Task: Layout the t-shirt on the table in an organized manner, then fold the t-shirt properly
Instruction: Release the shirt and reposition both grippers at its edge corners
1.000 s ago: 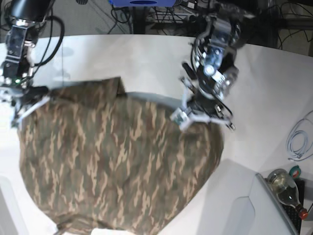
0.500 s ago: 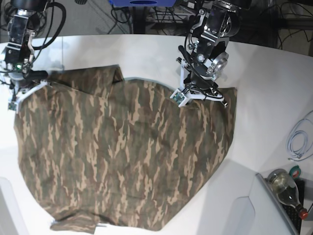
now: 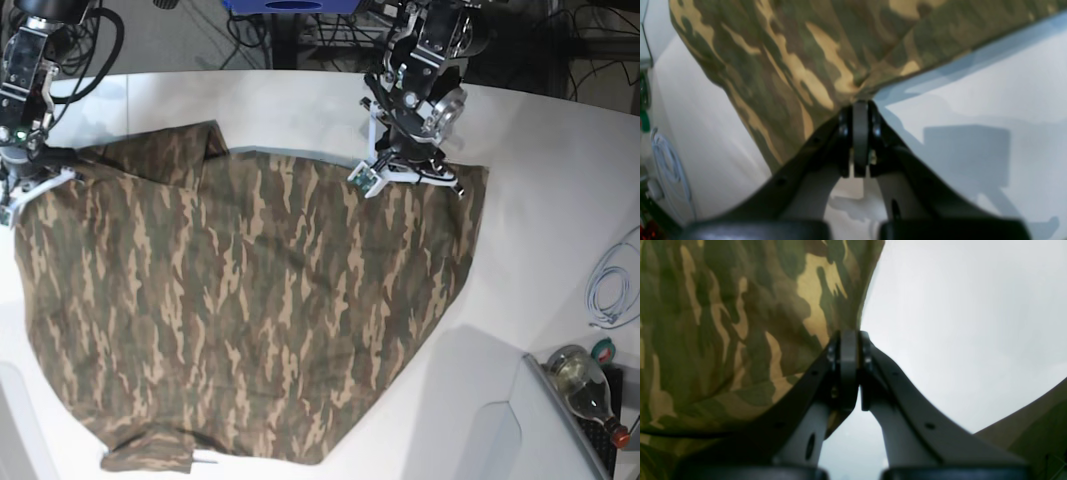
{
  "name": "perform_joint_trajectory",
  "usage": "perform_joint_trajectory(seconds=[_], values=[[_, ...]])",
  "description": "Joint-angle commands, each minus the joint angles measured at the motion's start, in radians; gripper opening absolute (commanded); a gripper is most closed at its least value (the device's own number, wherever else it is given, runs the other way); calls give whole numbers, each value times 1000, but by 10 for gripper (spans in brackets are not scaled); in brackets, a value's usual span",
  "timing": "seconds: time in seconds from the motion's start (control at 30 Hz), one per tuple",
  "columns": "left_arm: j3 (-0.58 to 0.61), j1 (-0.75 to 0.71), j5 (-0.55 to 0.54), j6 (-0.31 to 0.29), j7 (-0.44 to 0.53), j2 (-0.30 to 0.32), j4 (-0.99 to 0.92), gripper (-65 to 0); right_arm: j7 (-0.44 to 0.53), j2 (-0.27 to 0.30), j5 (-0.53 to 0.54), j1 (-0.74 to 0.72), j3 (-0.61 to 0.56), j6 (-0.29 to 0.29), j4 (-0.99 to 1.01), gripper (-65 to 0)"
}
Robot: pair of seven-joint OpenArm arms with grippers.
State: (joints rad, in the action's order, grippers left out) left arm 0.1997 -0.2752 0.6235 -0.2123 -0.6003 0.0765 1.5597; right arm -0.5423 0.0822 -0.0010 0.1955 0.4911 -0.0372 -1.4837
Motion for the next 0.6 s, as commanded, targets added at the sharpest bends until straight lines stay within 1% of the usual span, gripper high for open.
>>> perform_joint_trajectory(seconds=[0.0, 0.03, 0.07, 0.13, 0.17, 0.2, 0.23, 0.27, 0.3, 0.33, 0.4, 0.43, 0.47, 0.5, 0.53, 0.57], values=[[2, -5, 5, 7, 12, -4, 48, -466, 17, 15, -4, -6, 7, 9, -16, -648], [4, -14, 5, 7, 12, -4, 74, -346, 17, 15, -4, -6, 8, 9, -16, -648], [4, -25, 5, 6, 12, -2, 95, -240, 17, 15, -4, -6, 8, 9, -16, -648], [4, -49, 5, 6, 10, 4, 132, -72, 17, 15, -4, -6, 8, 9, -16, -648], [2, -62, 5, 6, 9, 6, 150, -26, 17, 15, -4, -4, 8, 9, -16, -648], [-18, -77, 5, 6, -7, 16, 169, -15, 17, 15, -4, -4, 8, 9, -16, -648], [-52, -92, -1, 4, -28, 19, 186, -21, 17, 15, -4, 2, 8, 9, -18, -648], [-96, -108, -34, 0, -42, 16, 204, -33, 17, 15, -4, 12, 8, 6, -22, -648], [-148, -121, -101, -20, -45, 12, 224, -48, 17, 15, -4, 23, 4, 4, -27, -647], [-207, -138, -201, -48, -45, 12, 249, -61, 18, 15, -4, 28, 1, 4, -28, -644], [-335, -167, -442, -103, -45, 16, 287, -67, 18, 8, -4, 29, 1, 3, -27, -641], [-408, -180, -583, -132, -45, 18, 296, -71, 18, 6, -3, 31, 5, 3, -25, -639], [-489, -192, -724, -163, -46, 19, 299, -71, 18, 6, 0, 31, 8, 3, -25, -624], [-560, -200, -831, -184, -50, 19, 298, -71, 18, 6, 2, 31, 10, 3, -27, -593], [-639, -204, -940, -201, -51, 19, 295, -71, 18, 4, 2, 34, 10, 3, -30, -542], [-707, -218, -1025, -206, -53, 19, 285, -71, 18, 0, 3, 43, 10, 3, -31, -483]])
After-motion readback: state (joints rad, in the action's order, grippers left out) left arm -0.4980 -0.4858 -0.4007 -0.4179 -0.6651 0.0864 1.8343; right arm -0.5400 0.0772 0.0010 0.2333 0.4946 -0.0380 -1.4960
